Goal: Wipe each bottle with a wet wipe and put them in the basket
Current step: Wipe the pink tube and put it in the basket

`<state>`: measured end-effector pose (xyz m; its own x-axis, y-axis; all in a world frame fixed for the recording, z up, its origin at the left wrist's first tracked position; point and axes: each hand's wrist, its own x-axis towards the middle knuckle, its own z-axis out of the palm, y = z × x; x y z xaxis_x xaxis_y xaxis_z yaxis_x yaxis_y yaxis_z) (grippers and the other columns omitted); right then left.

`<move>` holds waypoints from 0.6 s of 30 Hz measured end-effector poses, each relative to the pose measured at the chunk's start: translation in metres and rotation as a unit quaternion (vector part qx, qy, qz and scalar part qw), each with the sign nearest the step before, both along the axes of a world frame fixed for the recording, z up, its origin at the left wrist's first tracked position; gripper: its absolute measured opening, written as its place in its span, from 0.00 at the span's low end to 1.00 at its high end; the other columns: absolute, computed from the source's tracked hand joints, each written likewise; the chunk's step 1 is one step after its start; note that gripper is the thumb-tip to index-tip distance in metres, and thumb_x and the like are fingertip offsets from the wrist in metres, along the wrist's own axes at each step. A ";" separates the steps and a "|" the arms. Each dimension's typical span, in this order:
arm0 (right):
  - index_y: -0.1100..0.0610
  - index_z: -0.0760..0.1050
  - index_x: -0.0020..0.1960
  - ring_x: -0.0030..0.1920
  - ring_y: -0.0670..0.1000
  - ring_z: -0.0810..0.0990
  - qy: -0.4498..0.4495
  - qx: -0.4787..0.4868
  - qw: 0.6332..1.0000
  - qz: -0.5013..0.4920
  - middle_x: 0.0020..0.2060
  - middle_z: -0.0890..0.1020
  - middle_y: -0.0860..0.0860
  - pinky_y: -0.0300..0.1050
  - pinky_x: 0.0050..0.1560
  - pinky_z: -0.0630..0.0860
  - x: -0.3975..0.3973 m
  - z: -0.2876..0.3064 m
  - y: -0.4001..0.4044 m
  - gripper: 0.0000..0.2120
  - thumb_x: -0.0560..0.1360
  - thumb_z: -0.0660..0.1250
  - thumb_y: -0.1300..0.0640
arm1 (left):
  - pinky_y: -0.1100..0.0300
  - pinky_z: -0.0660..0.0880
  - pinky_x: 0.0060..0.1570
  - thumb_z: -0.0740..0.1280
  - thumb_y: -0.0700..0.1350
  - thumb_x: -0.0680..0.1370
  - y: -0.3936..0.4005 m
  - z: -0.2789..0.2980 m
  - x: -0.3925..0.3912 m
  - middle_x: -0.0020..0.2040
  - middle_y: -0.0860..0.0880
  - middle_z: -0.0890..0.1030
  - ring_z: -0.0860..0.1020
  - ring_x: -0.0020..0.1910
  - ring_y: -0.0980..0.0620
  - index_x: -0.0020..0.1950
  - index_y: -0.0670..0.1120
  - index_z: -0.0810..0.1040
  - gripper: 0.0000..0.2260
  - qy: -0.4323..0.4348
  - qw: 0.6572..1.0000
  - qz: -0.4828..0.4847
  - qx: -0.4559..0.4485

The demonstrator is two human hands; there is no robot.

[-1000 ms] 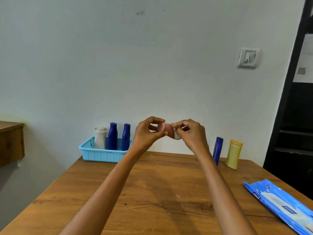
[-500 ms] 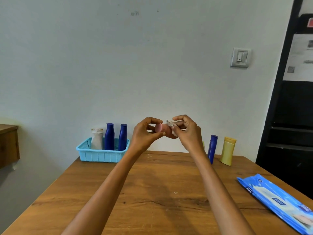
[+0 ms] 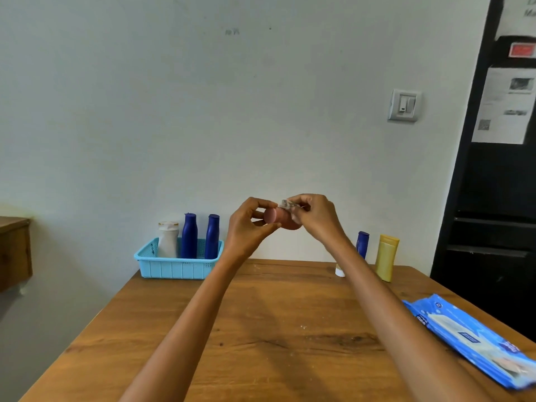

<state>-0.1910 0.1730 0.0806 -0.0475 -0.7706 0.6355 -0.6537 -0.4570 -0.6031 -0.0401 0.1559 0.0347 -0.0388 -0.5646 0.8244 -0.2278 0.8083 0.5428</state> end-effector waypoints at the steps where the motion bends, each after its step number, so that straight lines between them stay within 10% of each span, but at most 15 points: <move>1: 0.58 0.80 0.55 0.52 0.51 0.80 0.005 0.004 1.000 -0.022 0.52 0.83 0.53 0.40 0.49 0.76 -0.005 0.000 -0.002 0.10 0.76 0.66 0.62 | 0.65 0.79 0.45 0.74 0.38 0.70 0.001 0.000 -0.001 0.54 0.47 0.79 0.79 0.49 0.51 0.53 0.45 0.76 0.15 -0.004 1.000 -0.002 -0.001; 8: 0.60 0.80 0.54 0.50 0.55 0.80 0.008 0.081 0.993 -0.081 0.51 0.83 0.57 0.49 0.53 0.78 -0.009 0.020 -0.010 0.10 0.74 0.66 0.65 | 0.69 0.77 0.45 0.74 0.37 0.70 0.007 0.002 -0.007 0.52 0.50 0.78 0.79 0.48 0.52 0.51 0.50 0.75 0.15 -0.006 0.999 -0.013 -0.030; 18: 0.58 0.80 0.56 0.54 0.52 0.80 0.028 -0.025 0.999 -0.029 0.53 0.82 0.53 0.38 0.49 0.74 0.014 0.018 0.005 0.11 0.75 0.66 0.62 | 0.72 0.75 0.42 0.75 0.38 0.69 0.006 0.012 0.009 0.51 0.52 0.78 0.78 0.45 0.56 0.51 0.50 0.75 0.16 0.028 0.998 0.017 -0.050</move>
<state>-0.1774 0.1784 0.0982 -0.0547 -0.7344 0.6765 -0.7119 -0.4464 -0.5422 -0.0313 0.1614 0.0468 0.0277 -0.4799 0.8769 -0.2275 0.8512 0.4731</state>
